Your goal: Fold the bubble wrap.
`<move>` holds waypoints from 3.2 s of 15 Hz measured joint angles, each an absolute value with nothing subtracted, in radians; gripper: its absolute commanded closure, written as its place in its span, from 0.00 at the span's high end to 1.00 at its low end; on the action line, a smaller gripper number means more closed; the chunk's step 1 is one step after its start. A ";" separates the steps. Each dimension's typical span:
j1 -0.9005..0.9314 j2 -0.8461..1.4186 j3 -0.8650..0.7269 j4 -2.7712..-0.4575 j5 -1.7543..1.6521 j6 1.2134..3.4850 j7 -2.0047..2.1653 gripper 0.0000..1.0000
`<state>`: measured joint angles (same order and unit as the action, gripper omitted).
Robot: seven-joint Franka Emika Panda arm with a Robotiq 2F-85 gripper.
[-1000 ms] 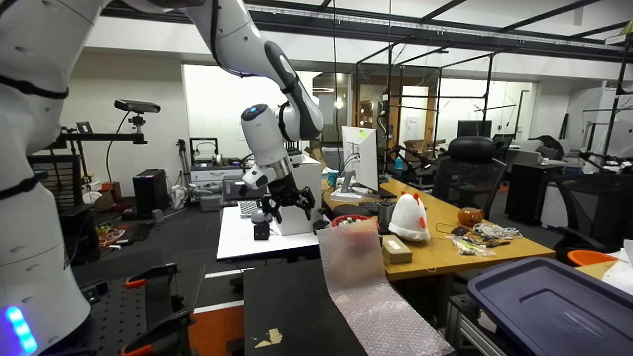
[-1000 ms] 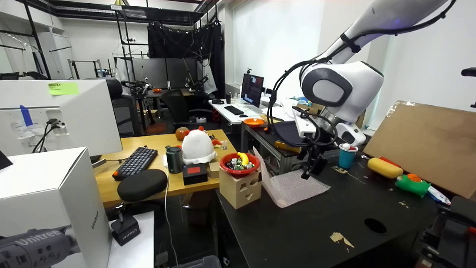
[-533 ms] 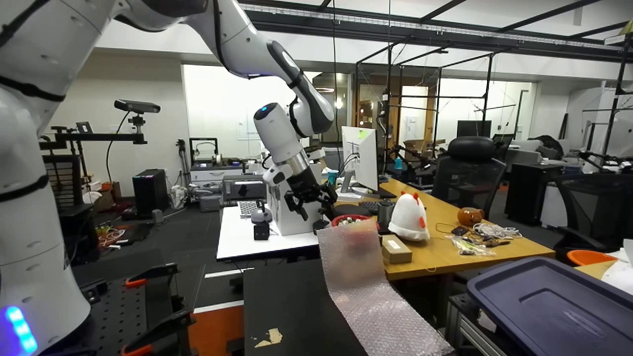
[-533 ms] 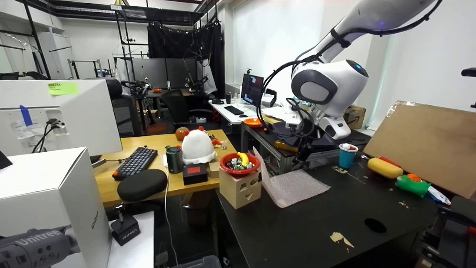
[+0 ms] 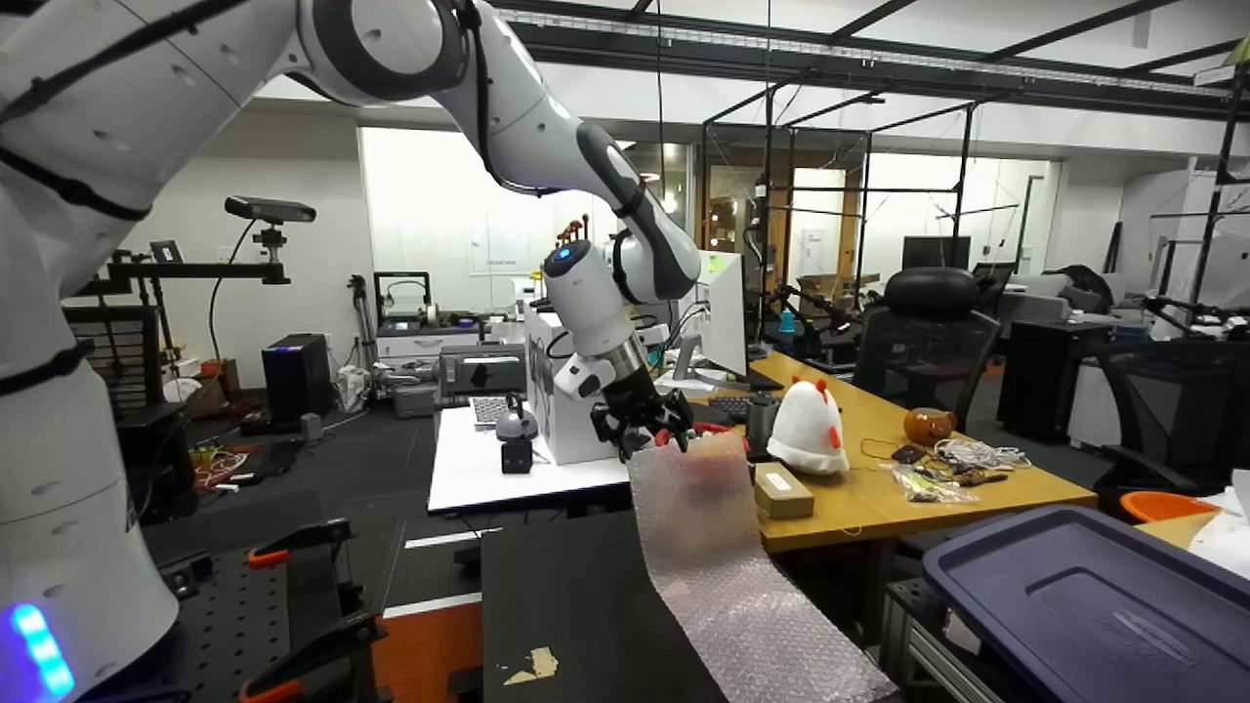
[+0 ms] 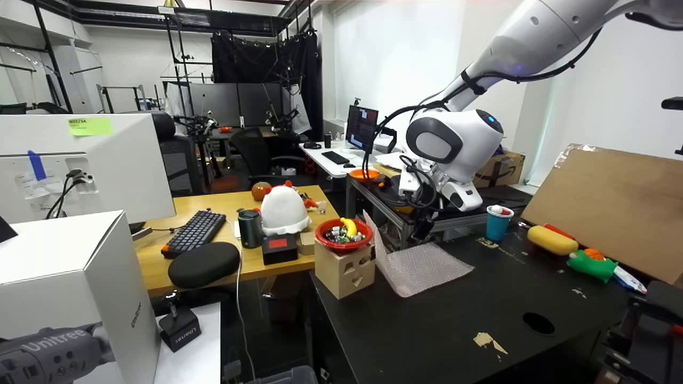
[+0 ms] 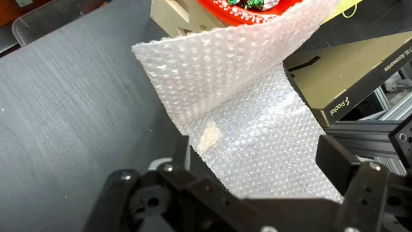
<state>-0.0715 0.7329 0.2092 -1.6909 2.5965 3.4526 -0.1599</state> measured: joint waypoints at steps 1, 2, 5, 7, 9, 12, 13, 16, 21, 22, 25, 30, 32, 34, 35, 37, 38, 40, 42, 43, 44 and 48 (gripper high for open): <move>-0.127 0.750 0.262 -1.682 2.597 3.453 -0.197 1.00; -0.174 0.762 0.309 -1.678 2.597 3.453 -0.223 1.00; -0.228 0.779 0.376 -1.677 2.597 3.453 -0.279 1.00; -0.209 0.784 0.377 -1.674 2.596 3.453 -0.315 1.00; -0.179 0.787 0.373 -1.674 2.594 3.453 -0.366 1.00; -0.148 0.789 0.385 -1.674 2.588 3.453 -0.480 1.00; -0.137 0.789 0.385 -1.674 2.584 3.453 -0.519 1.00; -0.092 0.789 0.357 -1.664 2.577 3.453 -0.582 1.00; 0.073 0.791 0.153 -1.582 2.609 3.452 -0.525 1.00; 0.088 0.792 0.135 -1.576 2.576 3.452 -0.464 1.00; 0.111 0.803 0.102 -1.558 2.576 3.452 -0.363 1.00; 0.089 0.821 0.147 -1.543 2.565 3.452 -0.175 1.00; 0.086 0.826 0.157 -1.526 2.595 3.452 -0.128 1.00; 0.077 0.831 0.182 -1.512 2.565 3.452 0.000 1.00; 0.077 0.833 0.188 -1.501 2.559 3.452 0.054 1.00; 0.083 0.838 0.187 -1.471 2.558 3.452 0.160 1.00; 0.089 0.841 0.180 -1.454 2.558 3.452 0.214 1.00; 0.117 0.849 0.141 -1.419 2.558 3.452 0.313 1.00; 0.152 0.861 0.095 -1.397 2.559 3.452 0.396 1.00; 0.165 0.868 0.079 -1.395 2.561 3.452 0.431 1.00; 0.172 0.876 0.071 -1.396 2.566 3.452 0.460 1.00; 0.183 0.924 0.046 -1.400 2.593 3.452 0.540 1.00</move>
